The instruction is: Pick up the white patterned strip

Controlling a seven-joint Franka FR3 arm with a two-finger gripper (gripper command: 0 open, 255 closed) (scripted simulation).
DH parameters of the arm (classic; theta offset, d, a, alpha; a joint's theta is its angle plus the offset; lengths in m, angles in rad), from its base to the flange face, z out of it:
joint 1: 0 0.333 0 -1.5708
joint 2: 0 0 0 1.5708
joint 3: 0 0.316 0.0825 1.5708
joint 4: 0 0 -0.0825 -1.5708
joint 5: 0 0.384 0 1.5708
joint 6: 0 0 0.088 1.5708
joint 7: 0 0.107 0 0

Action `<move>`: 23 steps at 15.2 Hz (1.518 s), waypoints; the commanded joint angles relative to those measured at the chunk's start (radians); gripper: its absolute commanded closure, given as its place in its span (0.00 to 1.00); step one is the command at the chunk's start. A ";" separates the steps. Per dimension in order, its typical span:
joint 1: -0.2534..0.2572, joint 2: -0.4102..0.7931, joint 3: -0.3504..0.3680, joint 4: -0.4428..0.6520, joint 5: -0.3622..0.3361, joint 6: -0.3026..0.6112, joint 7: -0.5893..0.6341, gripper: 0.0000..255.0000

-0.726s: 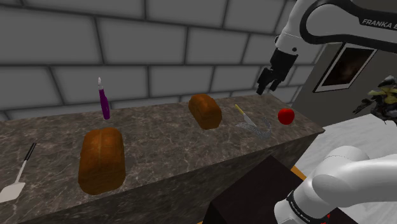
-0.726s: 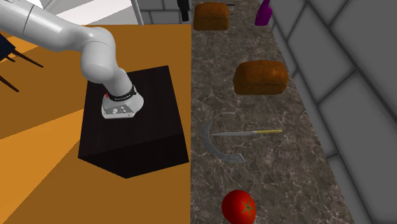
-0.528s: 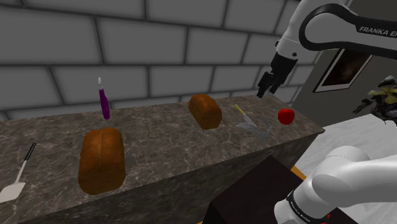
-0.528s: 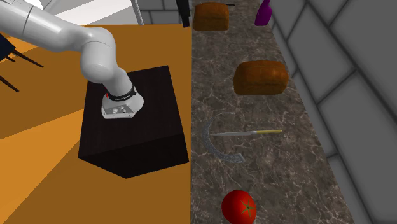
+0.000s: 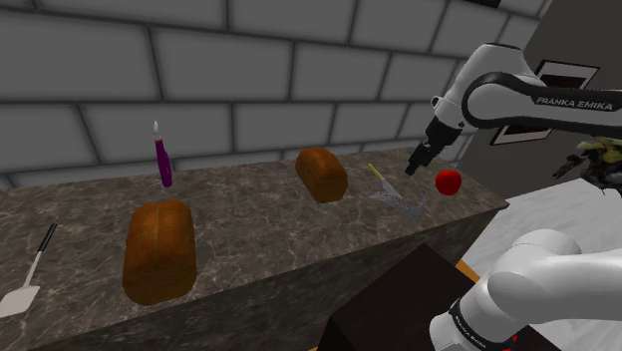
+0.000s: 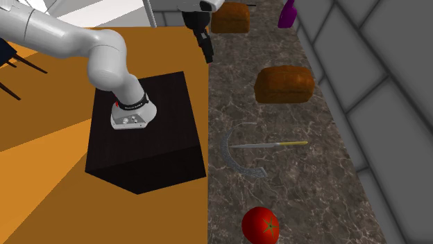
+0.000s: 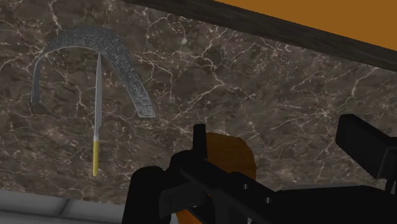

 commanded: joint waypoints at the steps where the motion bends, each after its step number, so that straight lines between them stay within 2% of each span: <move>1: -0.013 -0.010 -0.045 -0.064 -0.028 0.077 -0.058 0.00; 6: -0.036 0.051 -0.172 -0.168 -0.091 0.292 -0.201 0.00; 10: -0.031 0.162 -0.295 -0.211 -0.124 0.485 -0.330 0.00; 13: 0.009 0.276 -0.408 -0.217 -0.118 0.636 -0.444 0.00; 16: 0.111 0.406 -0.559 -0.200 -0.059 0.782 -0.592 0.00; 18: 0.243 0.491 -0.706 -0.177 0.031 0.871 -0.723 0.00; 19: 0.341 0.531 -0.805 -0.162 0.096 0.911 -0.804 0.00; 20: 0.470 0.566 -0.930 -0.143 0.176 0.946 -0.894 0.00; 21: 0.635 0.593 -1.088 -0.121 0.266 0.976 -0.993 0.00; 22: 0.835 0.605 -1.283 -0.096 0.346 1.003 -1.085 0.00; 23: 0.987 0.598 -1.439 -0.077 0.373 1.022 -1.131 0.00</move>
